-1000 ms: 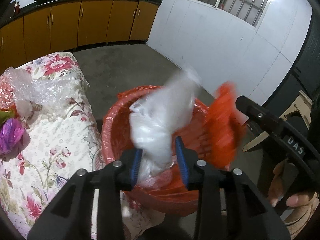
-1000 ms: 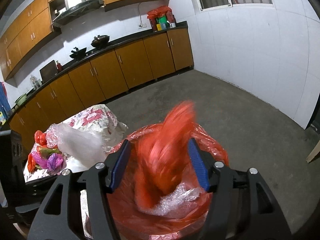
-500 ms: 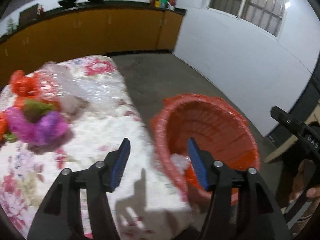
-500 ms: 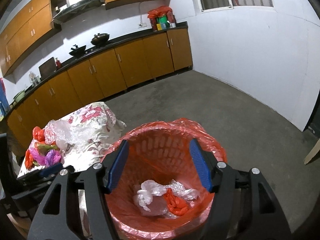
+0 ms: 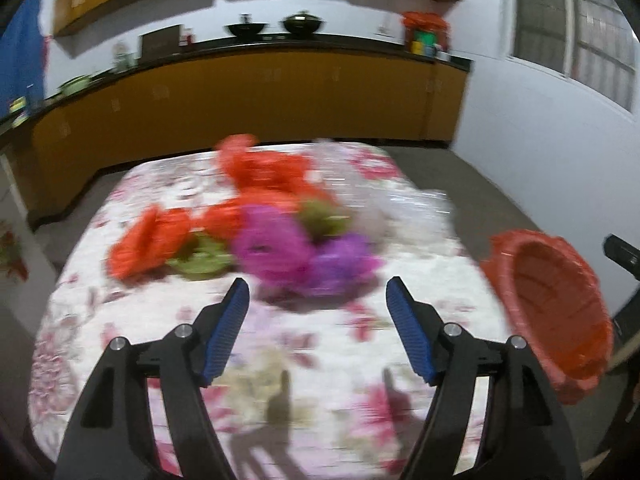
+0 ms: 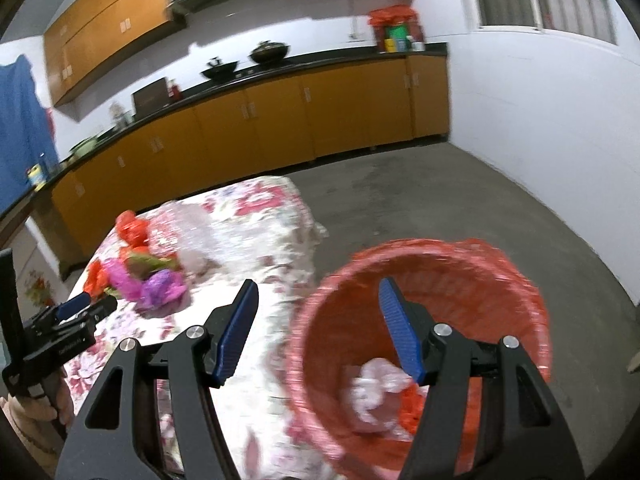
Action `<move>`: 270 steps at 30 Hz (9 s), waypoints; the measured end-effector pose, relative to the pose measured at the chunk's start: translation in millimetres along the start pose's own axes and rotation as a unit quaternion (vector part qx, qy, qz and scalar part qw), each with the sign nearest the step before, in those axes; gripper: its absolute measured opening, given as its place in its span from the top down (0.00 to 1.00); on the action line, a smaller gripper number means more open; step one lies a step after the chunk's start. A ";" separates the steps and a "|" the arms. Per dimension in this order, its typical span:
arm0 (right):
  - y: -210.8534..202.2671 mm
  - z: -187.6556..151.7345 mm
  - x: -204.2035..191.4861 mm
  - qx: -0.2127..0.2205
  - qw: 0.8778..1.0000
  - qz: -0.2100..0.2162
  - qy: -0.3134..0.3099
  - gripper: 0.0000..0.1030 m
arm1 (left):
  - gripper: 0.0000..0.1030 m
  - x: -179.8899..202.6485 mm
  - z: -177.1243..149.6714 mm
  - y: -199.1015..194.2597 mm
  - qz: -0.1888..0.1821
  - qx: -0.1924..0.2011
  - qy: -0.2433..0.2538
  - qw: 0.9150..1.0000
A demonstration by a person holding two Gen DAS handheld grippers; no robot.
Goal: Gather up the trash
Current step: 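Grasp the red bag with the left tool while the right tool grasps the purple bag, then lift the red bag with the left tool while the right tool carries the purple bag to the basket, then open both tools over the red basket to drop the red and purple bags, then reach the right tool to the bubble wrap and close on it, then lift the bubble wrap with the right tool while the left tool grasps a red bag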
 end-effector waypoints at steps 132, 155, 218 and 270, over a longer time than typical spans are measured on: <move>-61.2 14.0 80.5 0.058 0.985 -0.144 0.081 0.65 | 0.79 148.0 33.0 -36.4 -0.257 -0.020 -0.015 0.966; -52.6 9.4 115.4 0.044 0.975 -0.173 0.133 0.50 | 0.68 227.0 1.0 -12.6 -0.302 -0.076 0.011 0.950; 224.8 -31.0 -93.5 -0.136 0.988 -0.001 -0.077 0.54 | 0.37 -111.2 -7.6 17.7 0.033 0.001 -0.117 0.993; 108.4 3.1 -25.7 -0.011 0.999 0.011 0.039 0.89 | 0.40 -65.4 72.9 98.6 -0.008 -0.008 -0.110 0.994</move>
Point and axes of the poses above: each gripper's, at about its wrist camera, not at the fingertips, and y roughly the way its jaws point, x to its right, z to its top, the point moved 4 cm from there along y, roughly the way its jaws point, and after that the axes turned 11 degrees about x, right-handed, at the moved point
